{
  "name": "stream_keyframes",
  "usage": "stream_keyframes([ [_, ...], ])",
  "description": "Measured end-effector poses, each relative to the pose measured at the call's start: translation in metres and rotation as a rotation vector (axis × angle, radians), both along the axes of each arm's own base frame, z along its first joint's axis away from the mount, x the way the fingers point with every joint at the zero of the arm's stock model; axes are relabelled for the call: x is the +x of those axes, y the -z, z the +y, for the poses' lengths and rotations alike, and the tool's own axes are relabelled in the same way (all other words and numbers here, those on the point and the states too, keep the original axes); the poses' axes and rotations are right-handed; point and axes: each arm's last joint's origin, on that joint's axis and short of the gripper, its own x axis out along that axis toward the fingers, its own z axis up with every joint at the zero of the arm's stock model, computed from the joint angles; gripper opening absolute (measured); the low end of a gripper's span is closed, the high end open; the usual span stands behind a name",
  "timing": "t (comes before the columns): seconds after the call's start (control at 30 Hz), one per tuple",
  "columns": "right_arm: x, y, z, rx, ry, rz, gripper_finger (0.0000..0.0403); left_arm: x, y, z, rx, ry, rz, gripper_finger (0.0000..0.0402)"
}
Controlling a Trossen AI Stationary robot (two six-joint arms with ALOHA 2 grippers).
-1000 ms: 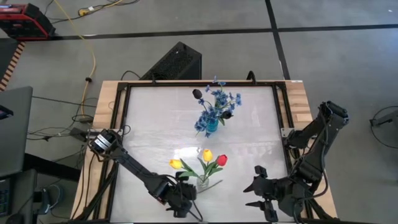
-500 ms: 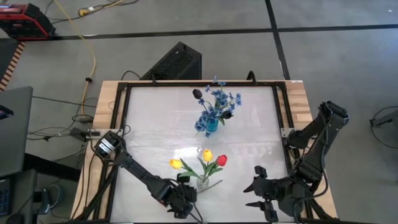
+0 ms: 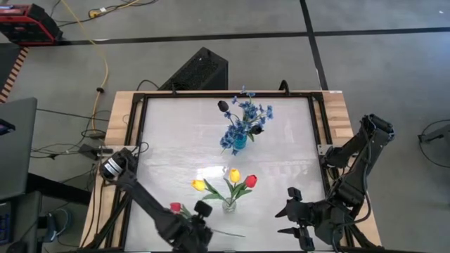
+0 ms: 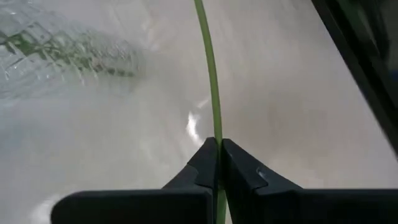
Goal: Sort flowers into vase by color
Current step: Put the red flower into the transparent vase
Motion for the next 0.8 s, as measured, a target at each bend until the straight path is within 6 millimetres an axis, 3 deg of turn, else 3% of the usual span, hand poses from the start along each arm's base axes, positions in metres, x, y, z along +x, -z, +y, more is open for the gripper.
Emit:
stream_keyframes([
  [0.17, 0.000, 0.000, 0.000, -0.004, -0.003, 0.000, 0.0243, -0.029, -0.016, 0.006, 0.188, 0.035, 0.080, 0.0000],
  [0.33, 0.000, 0.000, 0.000, -0.008, -0.006, -0.001, 0.0243, -0.063, -0.023, 0.025, 0.444, -0.017, 0.310, 0.0000],
  [0.53, 0.000, 0.000, 0.000, -0.020, -0.016, -0.007, 0.0243, -0.076, -0.020, 0.042, 0.516, 0.010, 0.357, 0.0000],
  [0.67, 0.000, 0.000, 0.000, -0.018, -0.018, -0.008, 0.0244, -0.087, -0.012, 0.071, 0.636, -0.020, 0.376, 0.0000],
  [0.8, 0.000, 0.000, 0.001, -0.018, -0.019, -0.009, 0.0243, -0.105, -0.011, 0.106, 0.578, -0.073, 0.216, 0.0000],
])
